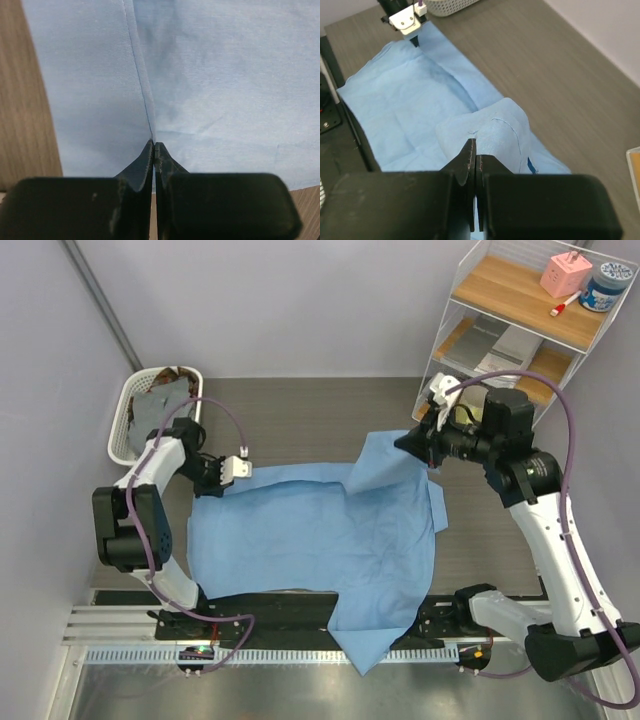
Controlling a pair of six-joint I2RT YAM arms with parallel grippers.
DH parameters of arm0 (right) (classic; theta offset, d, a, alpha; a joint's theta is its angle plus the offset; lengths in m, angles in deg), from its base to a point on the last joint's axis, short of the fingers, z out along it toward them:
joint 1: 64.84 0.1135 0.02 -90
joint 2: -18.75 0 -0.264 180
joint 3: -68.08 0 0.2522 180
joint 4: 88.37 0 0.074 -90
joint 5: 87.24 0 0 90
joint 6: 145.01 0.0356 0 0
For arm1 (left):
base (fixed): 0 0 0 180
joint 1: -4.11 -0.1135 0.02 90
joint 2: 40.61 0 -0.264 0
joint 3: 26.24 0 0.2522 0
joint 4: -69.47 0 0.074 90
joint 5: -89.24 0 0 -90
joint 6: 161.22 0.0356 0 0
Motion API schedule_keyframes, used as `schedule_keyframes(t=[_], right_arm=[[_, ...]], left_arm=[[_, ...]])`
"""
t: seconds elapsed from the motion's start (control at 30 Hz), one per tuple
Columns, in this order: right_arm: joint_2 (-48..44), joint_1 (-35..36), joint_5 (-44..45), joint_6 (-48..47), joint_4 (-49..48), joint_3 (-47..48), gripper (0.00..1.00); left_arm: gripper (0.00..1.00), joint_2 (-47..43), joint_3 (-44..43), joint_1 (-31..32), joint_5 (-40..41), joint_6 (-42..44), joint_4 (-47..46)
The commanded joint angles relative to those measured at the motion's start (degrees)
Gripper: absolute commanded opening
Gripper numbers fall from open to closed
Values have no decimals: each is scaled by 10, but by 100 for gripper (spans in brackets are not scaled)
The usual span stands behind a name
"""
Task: Fold and stack the long sleeve shirts
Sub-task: Fold the shirt
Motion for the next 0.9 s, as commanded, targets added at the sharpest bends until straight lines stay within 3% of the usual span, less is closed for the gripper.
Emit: schedule_keyframes(t=[0.0,0.23,0.4,0.47,0.7,0.87], right_arm=[[-26,25,-3,8,12,-45,1],[-84,123,31,76,21,-110,1],[-78,135,55,77,-2,-109,1],[-70,135,40,73,1,-105,1],[-43,147,13,61,-25,-143,1],[32,151,4,58,-94,-171,1]], left_arm=[[2,-11,33,-4,1,22,-49],[15,-31,58,-3,-19,34,-36],[38,-61,33,-8,-50,43,33],[42,-73,26,-8,-60,41,60],[51,-145,-29,-9,-167,-86,90],[59,-242,0,-8,-236,-186,9]])
